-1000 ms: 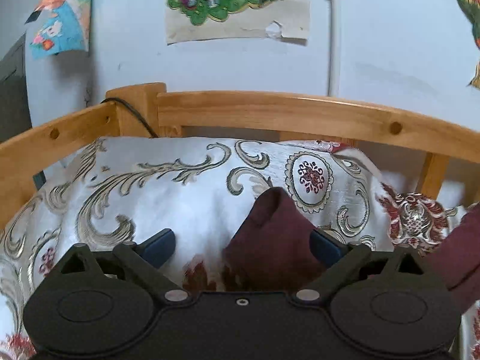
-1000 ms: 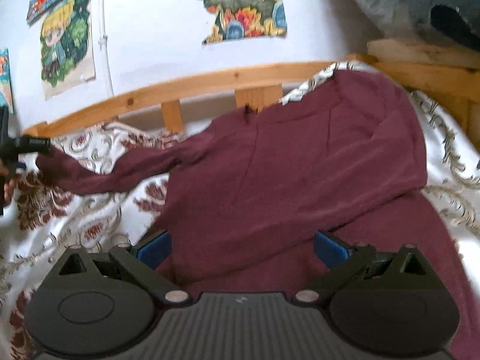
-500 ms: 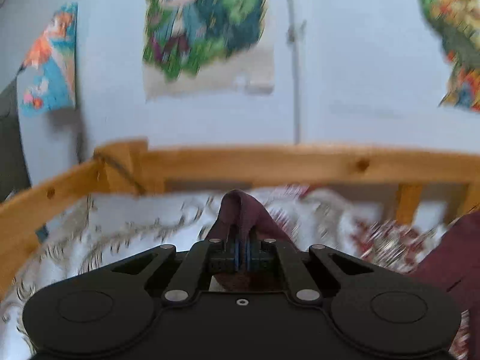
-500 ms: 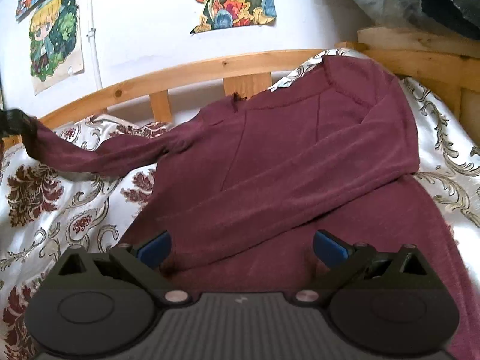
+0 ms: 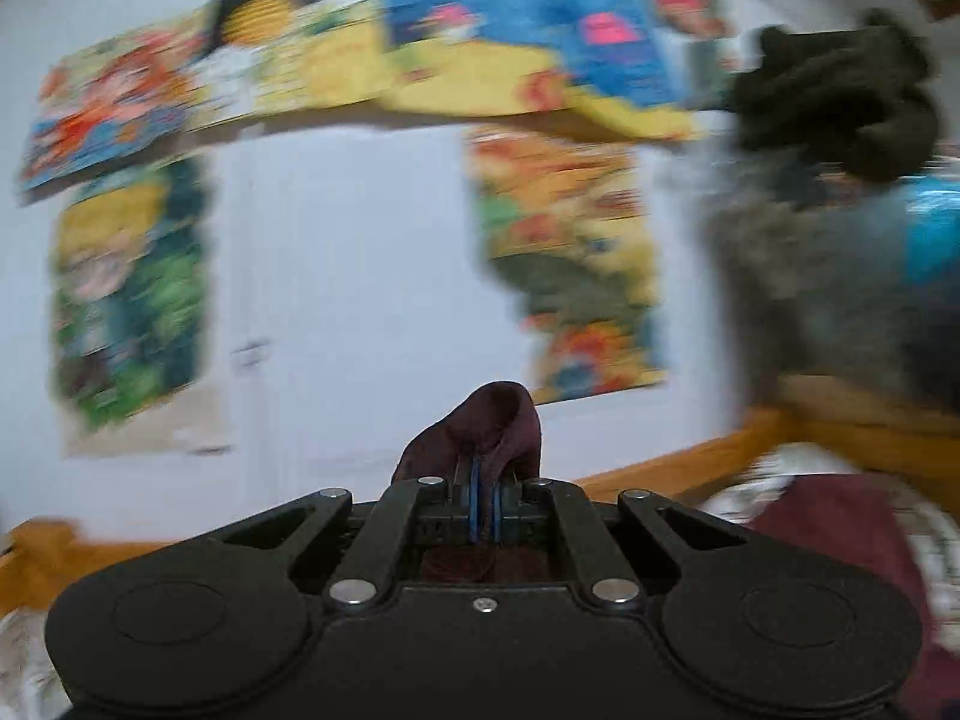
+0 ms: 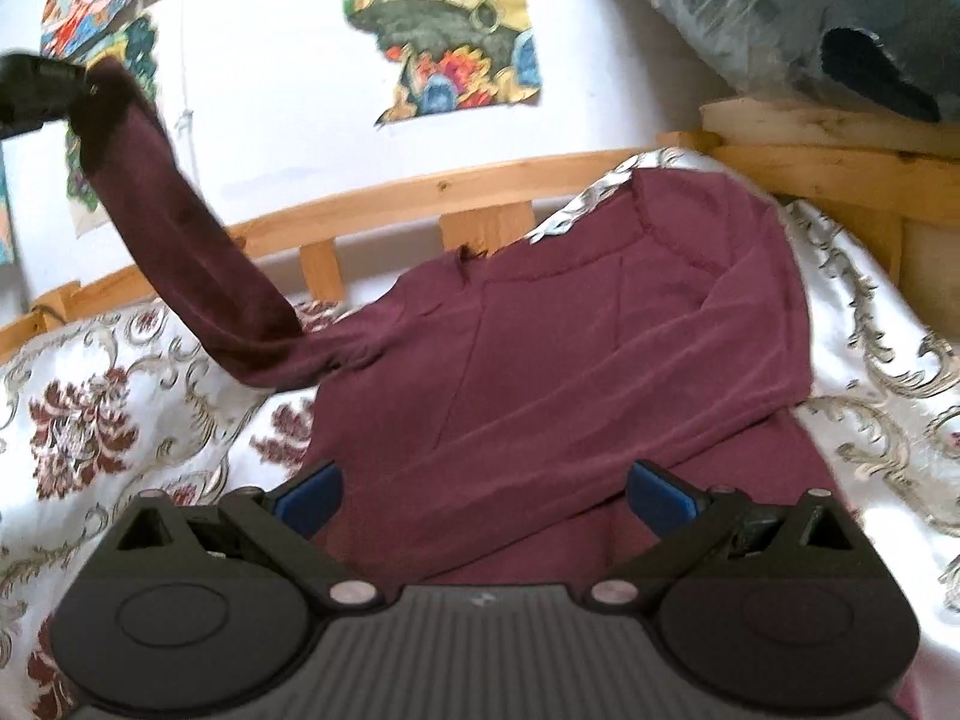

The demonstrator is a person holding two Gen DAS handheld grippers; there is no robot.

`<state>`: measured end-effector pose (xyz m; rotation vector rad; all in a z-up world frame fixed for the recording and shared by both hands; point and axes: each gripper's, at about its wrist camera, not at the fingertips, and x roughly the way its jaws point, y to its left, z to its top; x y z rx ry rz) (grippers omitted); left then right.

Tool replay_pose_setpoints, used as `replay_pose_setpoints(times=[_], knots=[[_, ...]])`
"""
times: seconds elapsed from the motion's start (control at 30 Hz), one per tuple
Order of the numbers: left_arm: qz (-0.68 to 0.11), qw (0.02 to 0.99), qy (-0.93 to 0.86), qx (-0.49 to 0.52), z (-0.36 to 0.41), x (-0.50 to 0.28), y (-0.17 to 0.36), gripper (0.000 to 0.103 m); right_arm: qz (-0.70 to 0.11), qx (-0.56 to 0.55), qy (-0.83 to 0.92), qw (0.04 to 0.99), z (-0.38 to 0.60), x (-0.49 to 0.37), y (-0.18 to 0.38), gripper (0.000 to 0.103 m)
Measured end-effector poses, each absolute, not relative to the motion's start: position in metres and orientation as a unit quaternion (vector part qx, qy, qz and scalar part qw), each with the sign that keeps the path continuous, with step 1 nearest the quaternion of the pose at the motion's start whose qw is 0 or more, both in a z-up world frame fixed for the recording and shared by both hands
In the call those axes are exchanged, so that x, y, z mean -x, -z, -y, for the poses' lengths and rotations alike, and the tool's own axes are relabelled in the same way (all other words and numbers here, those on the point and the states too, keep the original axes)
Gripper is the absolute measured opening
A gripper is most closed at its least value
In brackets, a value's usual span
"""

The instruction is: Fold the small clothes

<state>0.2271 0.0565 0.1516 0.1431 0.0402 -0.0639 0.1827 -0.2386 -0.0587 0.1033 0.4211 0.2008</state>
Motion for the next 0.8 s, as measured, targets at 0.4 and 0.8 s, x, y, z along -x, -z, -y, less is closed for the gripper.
replay_pose_setpoints(times=[0.4, 0.8], knots=[[-0.160, 0.960, 0.225, -0.048, 0.090, -0.222, -0.057, 0.006, -0.156, -0.018, 0.079, 0.984, 0.315, -0.204, 0.043, 0.103], [-0.288, 0.917, 0.271, 0.063, 0.054, -0.241, 0.000, 0.077, -0.165, -0.049, 0.111, 0.979, 0.337, -0.208, 0.050, 0.103]])
